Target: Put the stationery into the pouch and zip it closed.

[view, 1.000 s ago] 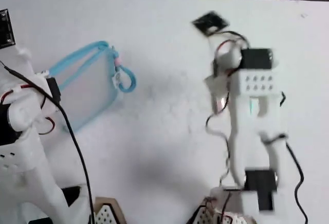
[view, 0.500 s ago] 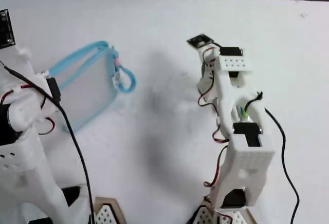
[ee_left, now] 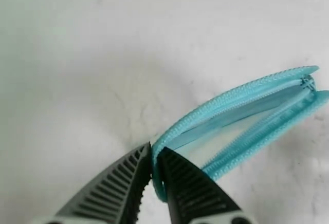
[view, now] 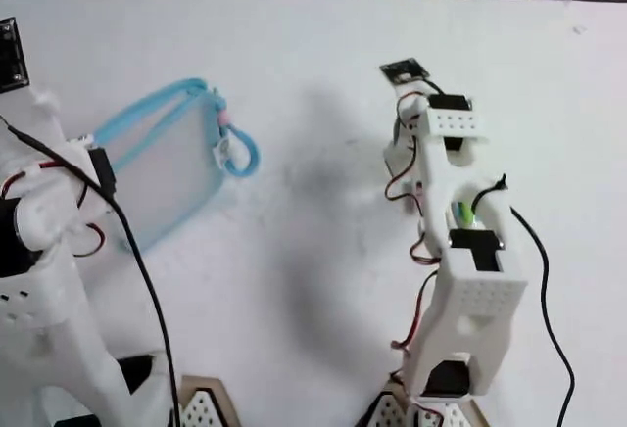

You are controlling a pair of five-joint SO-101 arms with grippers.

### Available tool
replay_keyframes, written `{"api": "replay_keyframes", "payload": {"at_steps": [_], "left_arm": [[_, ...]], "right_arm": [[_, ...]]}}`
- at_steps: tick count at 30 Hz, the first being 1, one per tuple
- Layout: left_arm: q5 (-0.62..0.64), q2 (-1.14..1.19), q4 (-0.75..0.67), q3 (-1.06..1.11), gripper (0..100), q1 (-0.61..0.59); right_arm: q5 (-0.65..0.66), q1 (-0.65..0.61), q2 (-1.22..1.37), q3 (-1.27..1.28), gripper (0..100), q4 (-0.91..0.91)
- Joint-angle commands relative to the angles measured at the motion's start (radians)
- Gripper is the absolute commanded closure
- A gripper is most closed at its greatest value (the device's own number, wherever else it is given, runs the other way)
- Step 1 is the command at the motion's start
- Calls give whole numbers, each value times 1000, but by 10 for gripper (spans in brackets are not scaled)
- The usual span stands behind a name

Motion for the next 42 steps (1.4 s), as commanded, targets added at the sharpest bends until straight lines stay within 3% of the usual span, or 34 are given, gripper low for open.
{"api": "replay_keyframes", "payload": {"at_steps": [1, 16, 24, 33, 36, 39, 42], "left_arm": [[8, 1, 2, -12, 979, -8], [6, 1, 0, -12, 979, -8], [5, 1, 0, -12, 979, -47], [5, 1, 2, -12, 979, -58], [5, 1, 2, -12, 979, -58], [5, 1, 2, -12, 979, -58], [5, 1, 2, -12, 979, -58]], "right_arm": [[-61, -21, 44, -14, 783, -41], [-61, -97, 165, -118, 787, 183], [-61, -168, 179, -118, 787, 183], [-26, -148, 236, -169, 787, 168], [41, -153, 236, -166, 845, 170], [64, -151, 232, -172, 982, 166], [64, -151, 231, -215, 962, 197]]}}
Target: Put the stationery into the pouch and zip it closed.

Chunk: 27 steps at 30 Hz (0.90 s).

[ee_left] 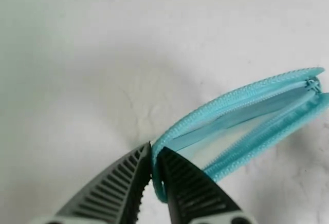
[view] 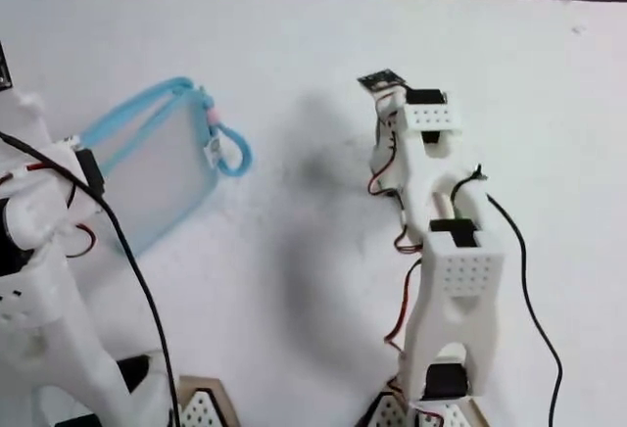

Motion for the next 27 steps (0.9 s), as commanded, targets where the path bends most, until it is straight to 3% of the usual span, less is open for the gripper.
{"api": "replay_keyframes", "payload": {"at_steps": [1, 5, 10, 14, 20, 27], "left_arm": [[5, -1, 2, -12, 979, -7], [5, -1, 2, -12, 979, -7], [5, -1, 2, -12, 979, -7], [6, -1, 2, -12, 979, -7], [8, -1, 2, -12, 979, -7], [8, -1, 2, -12, 979, -7]], "right_arm": [[9, -28, -4, -51, 974, 50], [0, -28, -77, -155, 981, 183], [-137, -64, -255, -262, 981, 375], [-252, -111, -476, -224, 981, 389], [-466, -266, -848, 75, 981, 389], [-482, -509, -1216, 523, 981, 338]]}}
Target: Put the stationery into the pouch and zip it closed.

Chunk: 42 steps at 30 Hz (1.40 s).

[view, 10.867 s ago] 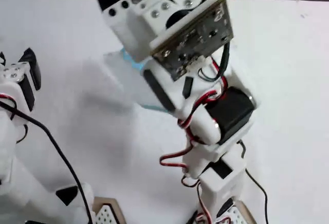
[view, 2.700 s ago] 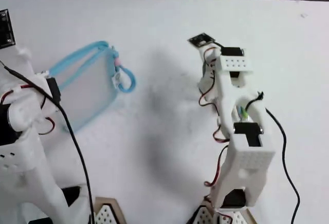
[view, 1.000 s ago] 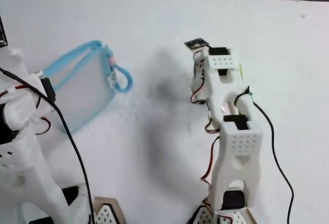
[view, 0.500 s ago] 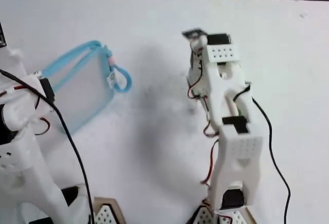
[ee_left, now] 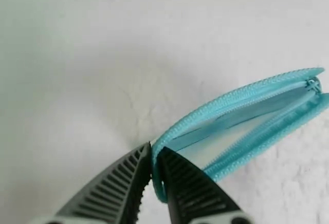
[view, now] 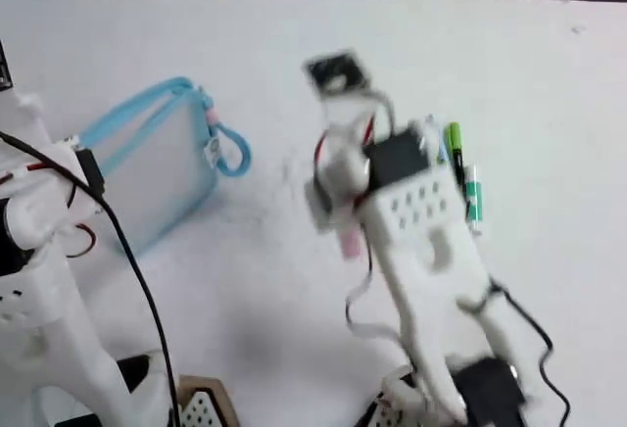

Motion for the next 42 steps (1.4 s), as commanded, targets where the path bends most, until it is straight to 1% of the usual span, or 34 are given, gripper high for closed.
{"api": "replay_keyframes", "payload": {"at_steps": [1, 2, 4, 5, 8, 9, 15, 17, 19, 23, 27, 30, 32, 42], "left_arm": [[8, -1, 2, -12, 979, -5], [8, -1, 2, -12, 979, -5], [8, -1, 2, -12, 979, -5], [8, -1, 2, -12, 979, -5], [8, -1, 2, -12, 979, -4], [8, -1, 2, -12, 979, -4], [5, -1, 2, -11, 979, -4], [5, -1, 2, -12, 979, -4], [5, -1, 2, -11, 979, -4], [5, -1, 2, -9, 978, -2], [5, -1, -3, -12, 978, -2], [5, -1, -2, -12, 978, -4], [5, -1, -2, -12, 978, -4], [5, -1, -5, -12, 978, -4]], "right_arm": [[-15, -99, -180, 175, 981, -68], [-17, -113, -208, 213, 981, -130], [-32, -122, -242, 261, 981, -314], [-80, -119, -259, 267, 981, -424], [-311, -122, -277, 264, 981, -713], [-358, -125, -277, 264, 981, -809], [-370, -157, -214, 261, 981, -1437], [-373, -157, -174, 235, 981, -1570], [-373, -174, -127, 157, 982, -1575], [-371, -232, -15, -34, 982, -1506], [-370, -300, 81, -121, 982, -1402], [-370, -335, 110, -103, 982, -1331], [-370, -337, 108, -68, 982, -1305], [-368, -334, 73, 160, 982, -1311]]}}
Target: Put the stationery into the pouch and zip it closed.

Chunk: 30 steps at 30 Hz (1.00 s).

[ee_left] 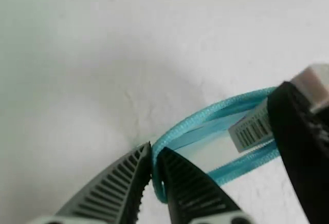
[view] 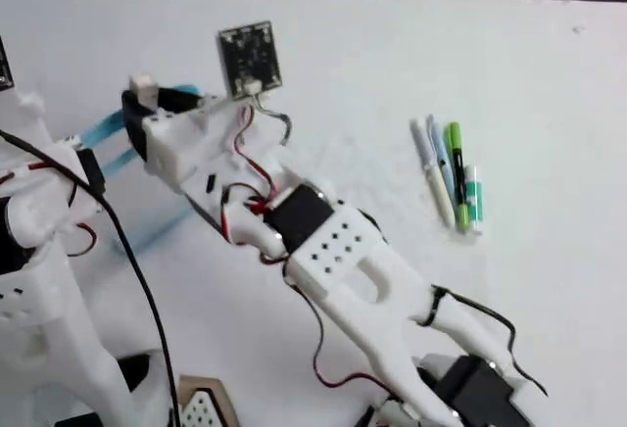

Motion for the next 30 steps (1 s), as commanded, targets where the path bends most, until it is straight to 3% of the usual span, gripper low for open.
{"api": "replay_keyframes", "payload": {"at_steps": [1, 5, 11, 17, 20, 24, 30], "left_arm": [[5, -1, -6, -12, 978, -4], [5, -1, -6, -12, 978, -4], [5, -1, -6, -12, 978, -4], [5, -1, -6, -12, 978, -4], [5, -1, -6, -12, 978, -4], [5, -1, -6, -12, 978, -4], [5, -1, -6, -12, 978, -4]], "right_arm": [[-2, -7, -16, 35, 982, 8], [78, -10, -21, 29, 956, 8], [132, -24, -42, -17, 669, 41], [132, 33, -179, -51, 704, 59], [132, 147, -246, -49, 717, 97], [163, 400, -260, -49, 718, 217], [568, 759, -35, -18, 718, 384]]}}
